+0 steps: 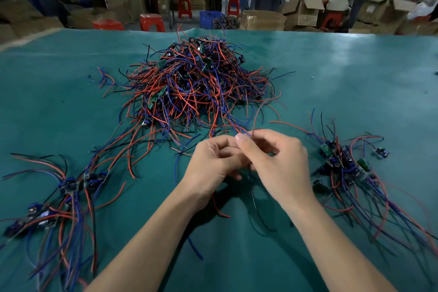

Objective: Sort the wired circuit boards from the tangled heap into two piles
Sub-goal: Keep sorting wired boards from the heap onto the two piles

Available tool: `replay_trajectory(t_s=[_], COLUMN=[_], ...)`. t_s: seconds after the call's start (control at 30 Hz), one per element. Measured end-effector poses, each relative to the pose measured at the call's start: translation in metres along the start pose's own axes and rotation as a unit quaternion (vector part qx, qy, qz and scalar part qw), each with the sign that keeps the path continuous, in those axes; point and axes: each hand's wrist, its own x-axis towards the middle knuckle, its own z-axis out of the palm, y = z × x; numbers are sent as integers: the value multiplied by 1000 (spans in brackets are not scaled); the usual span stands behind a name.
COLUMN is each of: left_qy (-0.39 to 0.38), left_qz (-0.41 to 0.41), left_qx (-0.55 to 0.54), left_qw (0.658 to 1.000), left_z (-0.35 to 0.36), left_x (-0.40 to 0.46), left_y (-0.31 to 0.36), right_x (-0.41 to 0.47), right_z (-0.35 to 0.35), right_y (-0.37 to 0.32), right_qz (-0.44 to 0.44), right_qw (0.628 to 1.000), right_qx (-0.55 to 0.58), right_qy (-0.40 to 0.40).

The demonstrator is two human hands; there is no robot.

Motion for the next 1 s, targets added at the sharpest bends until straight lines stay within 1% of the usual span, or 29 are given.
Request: replay_trajectory(t_s=[0.1, 0.17, 0.2, 0.27, 0.37, 0.43, 0.57, 0.67, 0.73, 0.8, 0.83, 0.87, 0.93, 1.0], left_qy=[-35, -50, -46, -33, -36, -49, -71, -86, -83, -65, -55, -47, -52, -37], left_qz=[11, 2, -8, -20, -27, -35, -43, -40, -31, -21, -17, -21, -13, 8], left_qx=[37, 34, 26, 17, 22, 25, 48, 60, 65, 80, 92, 98, 103, 112], left_qw=[999, 998, 999, 999, 999, 998, 995, 994, 994, 994, 994, 994, 993, 993], left_z=[2, 3, 3, 4, 3, 2, 4, 5, 4, 5, 7, 8, 7, 6], left_x=[-1, -1, -2, -2, -1, -1, -1, -1, -1, 0, 0, 0, -2, -5], left_y=[0, 0, 1, 0, 2, 2, 1, 2, 1, -1, -1, -1, 1, 3], right_x=[3, 5, 6, 9, 13, 16, 25, 32, 35, 38, 39, 39, 36, 29], right_z=[-6, -13, -16, -21, -24, -29, -49, -68, -74, -70, -62, -49, -11, 34], right_y=[2, 4, 6, 8, 7, 5, -3, -24, -50, -81, -97, -112, -137, -154], right_qz=[-19, -30, -31, -19, 17, 42, 68, 55, 22, -18, -30, -35, -17, 6], right_qw=[1000, 999, 999, 999, 990, 979, 946, 922, 914, 918, 925, 934, 952, 962], right_qx=[-2, 4, 12, 46, 137, 192, 272, 299, 318, 334, 333, 327, 306, 255], right_qy=[-18, -25, -16, 9, 24, 59, 163, 242, 252, 215, 182, 138, 17, -99])
